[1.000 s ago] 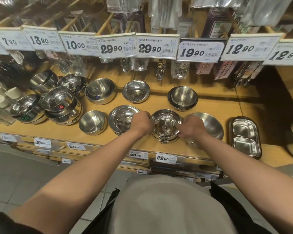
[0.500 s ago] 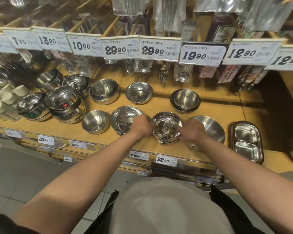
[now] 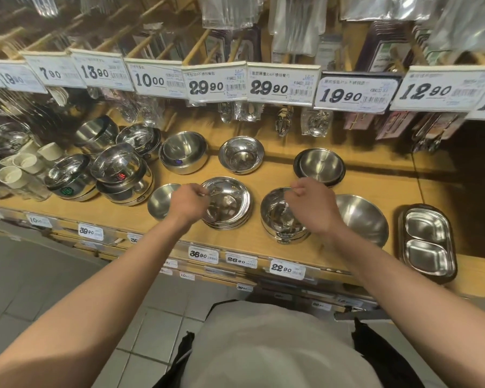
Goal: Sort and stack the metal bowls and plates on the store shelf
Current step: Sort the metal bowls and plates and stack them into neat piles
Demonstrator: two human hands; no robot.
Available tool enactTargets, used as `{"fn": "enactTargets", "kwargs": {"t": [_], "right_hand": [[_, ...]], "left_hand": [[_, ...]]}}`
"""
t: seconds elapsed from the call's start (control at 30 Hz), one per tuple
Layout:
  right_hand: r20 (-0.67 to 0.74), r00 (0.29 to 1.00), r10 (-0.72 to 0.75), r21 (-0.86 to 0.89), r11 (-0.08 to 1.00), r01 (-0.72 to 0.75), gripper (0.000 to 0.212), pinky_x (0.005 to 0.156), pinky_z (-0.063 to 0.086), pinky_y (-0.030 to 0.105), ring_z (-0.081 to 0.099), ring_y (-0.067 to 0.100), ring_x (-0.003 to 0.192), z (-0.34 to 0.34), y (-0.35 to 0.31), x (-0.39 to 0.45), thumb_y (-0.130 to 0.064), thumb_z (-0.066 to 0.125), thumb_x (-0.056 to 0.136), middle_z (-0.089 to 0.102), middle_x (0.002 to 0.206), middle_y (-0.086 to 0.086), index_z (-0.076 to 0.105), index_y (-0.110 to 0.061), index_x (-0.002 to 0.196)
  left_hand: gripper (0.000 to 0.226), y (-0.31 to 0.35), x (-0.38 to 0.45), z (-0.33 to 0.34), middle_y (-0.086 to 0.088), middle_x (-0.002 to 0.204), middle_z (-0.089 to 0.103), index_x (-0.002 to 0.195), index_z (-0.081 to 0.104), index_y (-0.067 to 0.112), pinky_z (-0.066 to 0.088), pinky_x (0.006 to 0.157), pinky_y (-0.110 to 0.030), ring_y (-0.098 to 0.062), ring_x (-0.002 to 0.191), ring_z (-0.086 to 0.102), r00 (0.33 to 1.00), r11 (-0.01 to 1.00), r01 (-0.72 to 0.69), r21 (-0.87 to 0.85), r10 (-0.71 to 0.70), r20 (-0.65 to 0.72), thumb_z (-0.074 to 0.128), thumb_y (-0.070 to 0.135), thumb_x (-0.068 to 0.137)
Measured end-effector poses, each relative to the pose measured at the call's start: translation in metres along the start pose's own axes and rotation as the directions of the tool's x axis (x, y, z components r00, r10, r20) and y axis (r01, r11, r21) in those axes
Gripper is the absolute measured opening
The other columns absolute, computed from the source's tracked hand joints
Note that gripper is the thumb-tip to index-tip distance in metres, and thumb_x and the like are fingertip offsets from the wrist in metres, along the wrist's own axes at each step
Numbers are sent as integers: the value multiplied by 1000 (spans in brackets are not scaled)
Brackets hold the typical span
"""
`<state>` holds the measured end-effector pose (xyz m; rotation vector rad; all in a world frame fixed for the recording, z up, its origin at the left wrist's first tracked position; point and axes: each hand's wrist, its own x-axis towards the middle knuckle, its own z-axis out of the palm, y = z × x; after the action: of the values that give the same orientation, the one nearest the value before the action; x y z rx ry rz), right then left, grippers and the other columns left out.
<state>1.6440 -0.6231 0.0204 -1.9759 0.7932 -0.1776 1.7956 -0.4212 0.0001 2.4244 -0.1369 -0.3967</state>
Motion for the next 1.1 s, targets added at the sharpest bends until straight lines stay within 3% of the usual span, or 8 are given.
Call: {"fn": "enactTargets", "kwargs": {"t": [0.1,0.2,0.3,0.43,0.53,0.67,0.83,1.1], "right_hand": [[100,995,14,8,1000,-15,22,79,56,31,68,15,89,25,-16,-3,-25,61,93,69,102,-4,68,-16,111],[203,978,55,-69,997,-41,13,68,52,26,68,16,77,50,-29,0,-23,59,95,71,94,1,69,-16,97],[207,970,130,-76,990,-117,16,80,55,36,70,29,93,72,-32,2,-18,59,96,72,98,12,69,-7,91],[185,973,136,-258,962,-85,20,56,43,23,59,15,76,99,-37,1,-25,56,98,65,86,-1,66,-12,110],[149,982,113,-457,889,-33,31,60,43,24,60,20,80,113,-40,-1,-32,51,102,64,93,2,62,-8,118],[49,981,189,-444,884,-148,18,57,45,27,64,26,76,133,-41,-4,-24,54,97,61,75,0,60,-14,83],[-45,962,270,-426,866,-263,25,66,38,25,54,24,78,146,-48,-4,-29,55,98,57,85,5,63,-6,100],[-147,927,346,-342,861,-376,29,66,41,25,59,25,77,155,-50,-7,-31,58,97,63,88,10,68,-4,95]], "left_hand": [[20,-9,16,-8,-10,103,75,103,76,8,46,68,-28,-24,89,66,1000,995,-6,96,5,7,63,10,88],[29,-15,31,-10,-14,116,73,116,72,4,49,83,-33,-30,105,66,999,988,-31,152,27,32,62,16,92],[25,-20,41,-13,-14,111,75,110,75,5,51,87,-35,-32,105,67,991,977,-102,189,82,109,62,16,92],[25,-29,55,-18,-12,109,74,113,72,7,56,86,-38,-28,97,67,967,962,-196,190,158,201,67,12,89],[26,-33,65,-18,-12,109,74,112,71,9,56,90,-40,-29,100,67,949,959,-226,169,178,260,69,12,86],[22,-38,77,-22,-11,114,72,109,72,10,46,81,-28,-28,105,63,925,940,-297,165,241,292,66,18,90],[27,-45,84,-26,-13,115,72,111,72,5,52,92,-36,-31,109,64,891,939,-331,98,276,361,66,21,90],[13,-63,95,-37,-6,99,75,93,75,12,52,81,-28,-19,87,64,865,949,-312,48,263,428,69,21,88]]}}
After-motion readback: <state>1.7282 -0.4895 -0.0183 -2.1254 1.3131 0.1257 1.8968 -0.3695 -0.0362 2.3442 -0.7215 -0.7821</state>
